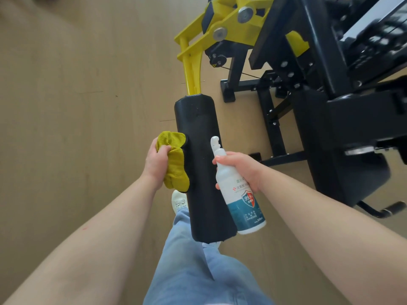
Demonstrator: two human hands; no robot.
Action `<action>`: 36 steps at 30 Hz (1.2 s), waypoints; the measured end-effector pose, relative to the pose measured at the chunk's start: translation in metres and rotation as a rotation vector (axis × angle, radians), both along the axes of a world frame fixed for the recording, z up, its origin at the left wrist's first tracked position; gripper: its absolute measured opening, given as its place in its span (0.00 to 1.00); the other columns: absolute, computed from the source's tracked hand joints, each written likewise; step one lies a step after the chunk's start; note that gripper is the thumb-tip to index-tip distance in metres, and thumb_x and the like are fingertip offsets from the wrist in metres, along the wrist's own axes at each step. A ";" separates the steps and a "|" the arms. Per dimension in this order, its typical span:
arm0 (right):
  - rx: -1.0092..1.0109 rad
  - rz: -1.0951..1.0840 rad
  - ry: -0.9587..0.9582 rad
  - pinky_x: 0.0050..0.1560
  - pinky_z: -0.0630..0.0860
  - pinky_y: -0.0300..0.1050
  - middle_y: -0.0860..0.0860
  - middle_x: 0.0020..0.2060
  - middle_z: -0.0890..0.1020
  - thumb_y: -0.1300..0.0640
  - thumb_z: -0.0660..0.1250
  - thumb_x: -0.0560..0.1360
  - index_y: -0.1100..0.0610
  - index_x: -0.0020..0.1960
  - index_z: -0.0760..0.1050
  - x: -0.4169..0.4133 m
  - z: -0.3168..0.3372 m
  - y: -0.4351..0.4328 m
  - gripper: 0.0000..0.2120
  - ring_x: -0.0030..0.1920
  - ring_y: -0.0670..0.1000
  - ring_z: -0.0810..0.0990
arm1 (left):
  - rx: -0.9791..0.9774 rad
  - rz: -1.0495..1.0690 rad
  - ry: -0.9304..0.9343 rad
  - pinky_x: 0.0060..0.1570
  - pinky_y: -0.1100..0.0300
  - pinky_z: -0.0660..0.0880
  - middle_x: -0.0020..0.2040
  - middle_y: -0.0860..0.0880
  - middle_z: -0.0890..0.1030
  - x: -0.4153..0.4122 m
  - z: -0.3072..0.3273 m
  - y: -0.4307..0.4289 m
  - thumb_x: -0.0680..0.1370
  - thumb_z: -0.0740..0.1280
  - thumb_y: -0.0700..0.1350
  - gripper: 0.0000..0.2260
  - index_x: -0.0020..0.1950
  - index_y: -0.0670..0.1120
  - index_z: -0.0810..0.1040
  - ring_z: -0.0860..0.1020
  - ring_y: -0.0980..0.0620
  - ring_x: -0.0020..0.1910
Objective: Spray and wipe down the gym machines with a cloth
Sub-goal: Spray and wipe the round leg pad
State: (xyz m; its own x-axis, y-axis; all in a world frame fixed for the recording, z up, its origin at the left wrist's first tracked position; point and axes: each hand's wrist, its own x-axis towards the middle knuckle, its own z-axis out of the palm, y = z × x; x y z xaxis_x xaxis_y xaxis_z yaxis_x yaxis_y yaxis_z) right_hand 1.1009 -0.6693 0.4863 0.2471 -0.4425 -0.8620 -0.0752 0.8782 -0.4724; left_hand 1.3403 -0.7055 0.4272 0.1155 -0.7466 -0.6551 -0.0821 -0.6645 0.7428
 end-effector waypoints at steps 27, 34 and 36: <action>0.055 0.038 0.024 0.40 0.84 0.50 0.58 0.39 0.84 0.49 0.70 0.81 0.59 0.63 0.74 -0.034 0.002 0.161 0.17 0.36 0.57 0.84 | -0.141 -0.577 -0.431 0.62 0.45 0.75 0.69 0.49 0.66 -0.069 0.054 0.180 0.75 0.65 0.55 0.34 0.80 0.51 0.59 0.75 0.44 0.62; 0.057 0.001 0.043 0.44 0.85 0.51 0.57 0.44 0.84 0.44 0.68 0.82 0.55 0.67 0.75 -0.051 0.000 0.171 0.19 0.41 0.56 0.85 | -0.168 -1.081 -0.982 0.75 0.32 0.52 0.82 0.45 0.38 -0.113 0.008 0.232 0.81 0.59 0.60 0.38 0.82 0.55 0.37 0.44 0.33 0.79; 0.061 -0.003 0.046 0.43 0.84 0.51 0.57 0.45 0.84 0.45 0.68 0.82 0.54 0.64 0.76 -0.052 -0.004 0.171 0.17 0.41 0.55 0.85 | -0.114 -1.065 -0.983 0.72 0.25 0.46 0.80 0.44 0.31 -0.120 -0.005 0.232 0.83 0.54 0.64 0.37 0.81 0.55 0.33 0.35 0.27 0.78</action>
